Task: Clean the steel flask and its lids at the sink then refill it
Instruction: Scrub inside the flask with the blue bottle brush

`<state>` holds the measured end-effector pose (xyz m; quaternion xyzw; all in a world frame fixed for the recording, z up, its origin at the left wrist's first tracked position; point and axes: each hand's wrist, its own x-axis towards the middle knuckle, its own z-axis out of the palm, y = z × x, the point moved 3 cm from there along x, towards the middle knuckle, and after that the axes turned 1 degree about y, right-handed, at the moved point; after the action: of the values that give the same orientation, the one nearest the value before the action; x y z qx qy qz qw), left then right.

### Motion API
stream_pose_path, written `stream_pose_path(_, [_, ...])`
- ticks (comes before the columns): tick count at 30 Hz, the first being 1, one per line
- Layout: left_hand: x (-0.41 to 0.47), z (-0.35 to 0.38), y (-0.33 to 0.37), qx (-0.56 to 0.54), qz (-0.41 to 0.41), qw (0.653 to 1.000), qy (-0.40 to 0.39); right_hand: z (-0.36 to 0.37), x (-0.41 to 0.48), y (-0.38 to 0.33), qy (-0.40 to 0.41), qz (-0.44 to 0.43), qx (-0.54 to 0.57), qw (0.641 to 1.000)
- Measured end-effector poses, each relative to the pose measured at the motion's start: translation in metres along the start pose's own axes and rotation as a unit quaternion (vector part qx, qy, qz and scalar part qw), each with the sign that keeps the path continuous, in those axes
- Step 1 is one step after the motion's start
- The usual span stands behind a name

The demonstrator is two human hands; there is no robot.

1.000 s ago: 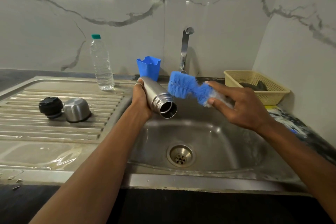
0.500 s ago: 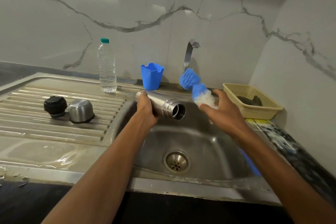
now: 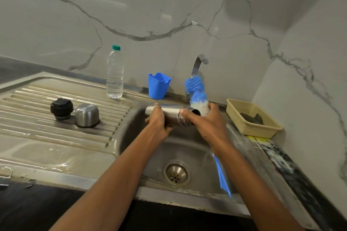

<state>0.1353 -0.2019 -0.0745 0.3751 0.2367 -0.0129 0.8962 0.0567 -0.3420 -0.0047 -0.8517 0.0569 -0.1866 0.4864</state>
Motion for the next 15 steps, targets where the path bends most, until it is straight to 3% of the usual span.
stream_pose_path(6, [-0.01,0.004,0.002,0.041,0.009,0.997,-0.061,-0.01,0.004,-0.017,-0.024,-0.002,-0.059,0.998])
stream_pose_path(9, [-0.018,0.004,0.002,0.054,-0.01,0.997,-0.06,-0.014,0.009,-0.035,-0.076,-0.039,-0.156,0.984])
stream_pose_path(11, [-0.019,0.002,0.001,0.045,-0.026,0.998,-0.043,-0.013,0.017,-0.053,-0.095,-0.075,-0.249,0.961])
stream_pose_path(15, [-0.021,0.002,-0.001,0.03,-0.052,0.998,-0.028,-0.002,0.052,-0.098,-0.094,-0.159,-0.435,0.881])
